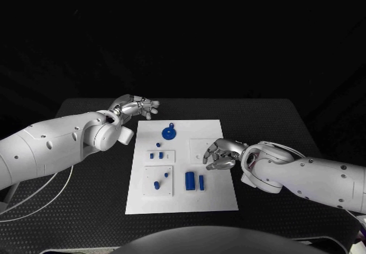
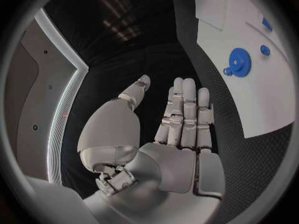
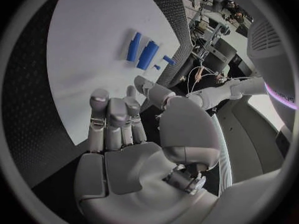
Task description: Assemble the parts on the task board
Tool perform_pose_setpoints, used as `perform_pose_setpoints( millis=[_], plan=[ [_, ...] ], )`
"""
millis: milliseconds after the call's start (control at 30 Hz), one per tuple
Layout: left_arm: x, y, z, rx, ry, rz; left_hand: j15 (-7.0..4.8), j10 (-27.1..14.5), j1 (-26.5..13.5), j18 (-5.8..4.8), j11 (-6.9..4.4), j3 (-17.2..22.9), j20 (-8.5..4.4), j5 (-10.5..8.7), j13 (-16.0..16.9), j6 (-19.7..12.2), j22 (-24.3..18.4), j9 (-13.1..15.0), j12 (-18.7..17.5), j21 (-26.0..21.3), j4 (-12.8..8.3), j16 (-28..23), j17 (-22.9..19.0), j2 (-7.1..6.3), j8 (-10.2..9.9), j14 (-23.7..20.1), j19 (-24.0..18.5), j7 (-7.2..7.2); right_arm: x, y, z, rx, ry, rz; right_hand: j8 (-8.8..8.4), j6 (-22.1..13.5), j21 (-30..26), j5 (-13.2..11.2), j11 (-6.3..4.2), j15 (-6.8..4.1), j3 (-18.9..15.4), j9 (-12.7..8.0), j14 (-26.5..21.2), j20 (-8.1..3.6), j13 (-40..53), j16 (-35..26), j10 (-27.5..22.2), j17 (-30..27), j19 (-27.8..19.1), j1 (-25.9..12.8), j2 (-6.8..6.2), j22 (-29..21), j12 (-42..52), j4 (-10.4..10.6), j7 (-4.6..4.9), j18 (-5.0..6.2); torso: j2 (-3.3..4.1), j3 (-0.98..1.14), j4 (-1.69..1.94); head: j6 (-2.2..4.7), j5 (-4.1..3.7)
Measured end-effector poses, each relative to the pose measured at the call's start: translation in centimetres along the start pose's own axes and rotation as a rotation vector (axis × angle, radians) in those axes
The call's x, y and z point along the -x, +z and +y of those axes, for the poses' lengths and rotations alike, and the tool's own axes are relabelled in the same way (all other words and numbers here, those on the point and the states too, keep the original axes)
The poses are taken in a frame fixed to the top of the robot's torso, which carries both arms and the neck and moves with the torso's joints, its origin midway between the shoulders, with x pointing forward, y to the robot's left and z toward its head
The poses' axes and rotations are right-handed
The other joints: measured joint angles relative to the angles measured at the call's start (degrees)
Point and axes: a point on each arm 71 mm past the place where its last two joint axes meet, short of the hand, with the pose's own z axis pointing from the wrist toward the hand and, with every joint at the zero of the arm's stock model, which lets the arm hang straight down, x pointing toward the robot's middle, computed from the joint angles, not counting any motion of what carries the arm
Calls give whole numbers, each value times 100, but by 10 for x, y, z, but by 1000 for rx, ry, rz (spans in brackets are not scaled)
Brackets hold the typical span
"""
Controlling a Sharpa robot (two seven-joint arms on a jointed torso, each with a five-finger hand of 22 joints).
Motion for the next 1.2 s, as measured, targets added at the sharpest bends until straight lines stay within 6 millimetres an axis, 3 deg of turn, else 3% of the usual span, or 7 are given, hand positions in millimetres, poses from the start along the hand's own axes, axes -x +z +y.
perform_pose_setpoints(
  millis=[167, 467, 1200],
  plan=[
    [0, 0, 0, 0, 0, -1, 0, 0, 0, 0, 0, 0, 0, 0, 0, 0, 0, 0, 0, 0, 0, 0, 0, 0, 0, 0, 0, 0, 0, 3, 3, 40, -45, -5, 40, 48, 0, -152, 8, 0, 144, -26, 0, 2, 3, 0, 8, 8, -1, 66, 66, 0, -1, 32, 46, -2, 0, 1, 2, -12, -2],
    [0, 0, 0, 0, 0, 0, 0, 0, 0, 0, 0, 0, 0, 0, 0, 1, 0, 0, 0, 0, 0, 0, -1, 0, 0, 0, 0, 1, -9, 6, 4, 66, -94, 19, 97, 180, 0, -199, -5, 11, 324, -75, 11, 24, 2, 0, 41, 22, -21, 46, 155, 0, 19, 234, 10, -3, 2, -3, 11, -37, -4],
    [1, 0, 0, 1, 0, -1, 0, 0, 0, 0, 0, 0, 0, 0, 1, 3, 0, 1, 0, 0, 0, 0, 3, 0, 0, 0, 0, 3, -29, 9, 4, 75, -129, 96, 147, 239, 0, -200, -25, 12, 337, -95, 12, 26, 5, 0, 61, 26, -20, -38, 176, 0, 40, 325, -11, -3, -3, -7, 4, -87, 29]
  ],
)
